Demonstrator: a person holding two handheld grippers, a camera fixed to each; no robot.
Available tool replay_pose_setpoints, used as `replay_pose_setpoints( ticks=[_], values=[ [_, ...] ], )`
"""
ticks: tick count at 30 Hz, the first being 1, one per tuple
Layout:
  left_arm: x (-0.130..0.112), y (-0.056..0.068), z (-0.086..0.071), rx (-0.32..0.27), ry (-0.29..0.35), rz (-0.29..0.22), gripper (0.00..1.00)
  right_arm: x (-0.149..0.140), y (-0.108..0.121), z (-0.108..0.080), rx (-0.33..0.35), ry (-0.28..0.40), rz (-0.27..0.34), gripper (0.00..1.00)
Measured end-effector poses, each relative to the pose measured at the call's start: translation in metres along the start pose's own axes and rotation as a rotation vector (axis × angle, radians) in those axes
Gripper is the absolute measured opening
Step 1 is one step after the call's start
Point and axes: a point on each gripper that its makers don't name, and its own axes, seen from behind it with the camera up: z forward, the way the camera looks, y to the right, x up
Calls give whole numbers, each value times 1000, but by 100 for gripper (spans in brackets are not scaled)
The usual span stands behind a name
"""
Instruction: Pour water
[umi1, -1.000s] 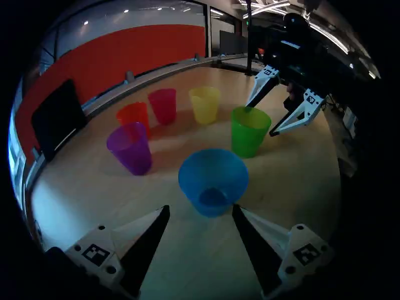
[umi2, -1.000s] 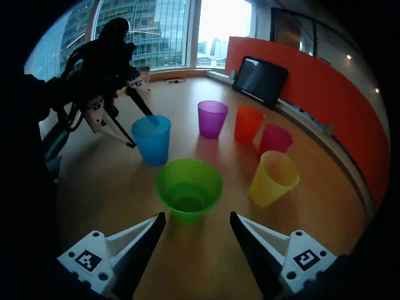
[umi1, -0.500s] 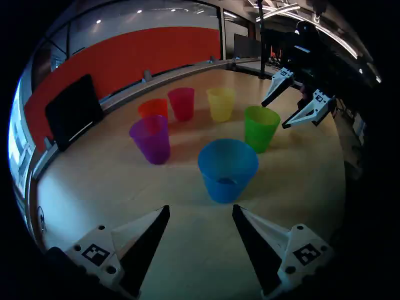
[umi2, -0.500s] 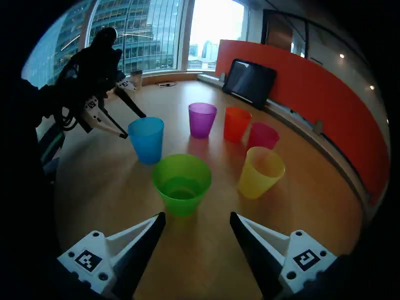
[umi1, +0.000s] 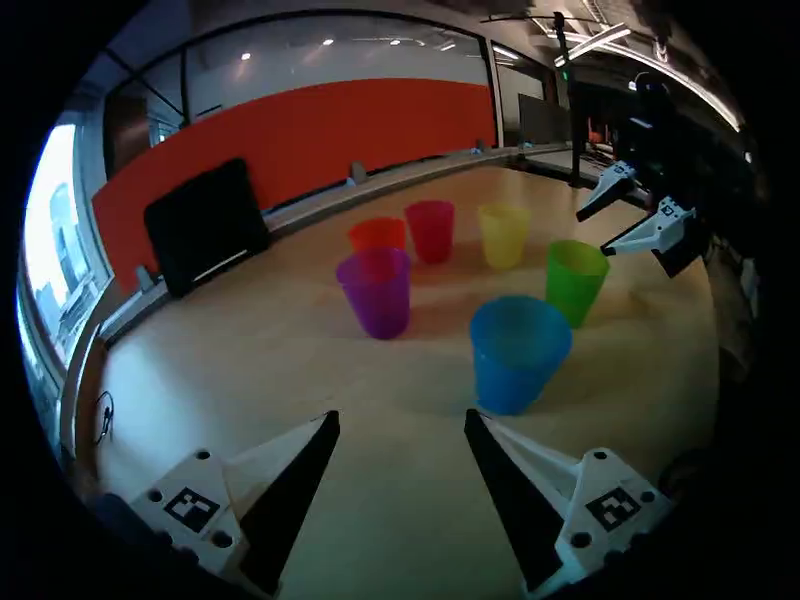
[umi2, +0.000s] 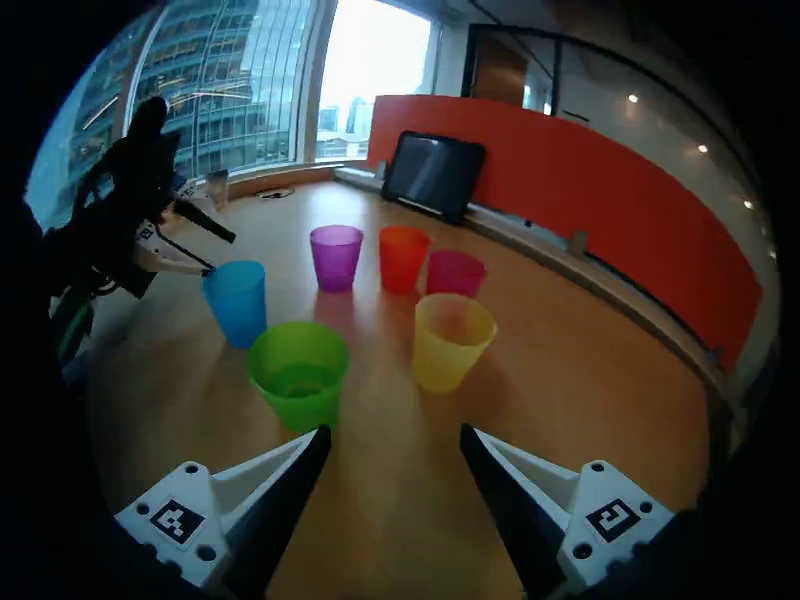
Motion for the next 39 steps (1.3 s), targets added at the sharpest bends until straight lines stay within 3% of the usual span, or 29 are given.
replay_pose_setpoints(
  ticks=[17,30,39],
  values=[
    [31,-43,-23,203,178,-116,93,34,56,-24,-266,201,148,100],
    [55,-62,-40,325,320,-200,93,62,80,-40,-424,357,253,100],
    [74,-74,-61,415,427,-241,93,76,102,-66,-587,461,276,100]
  ],
)
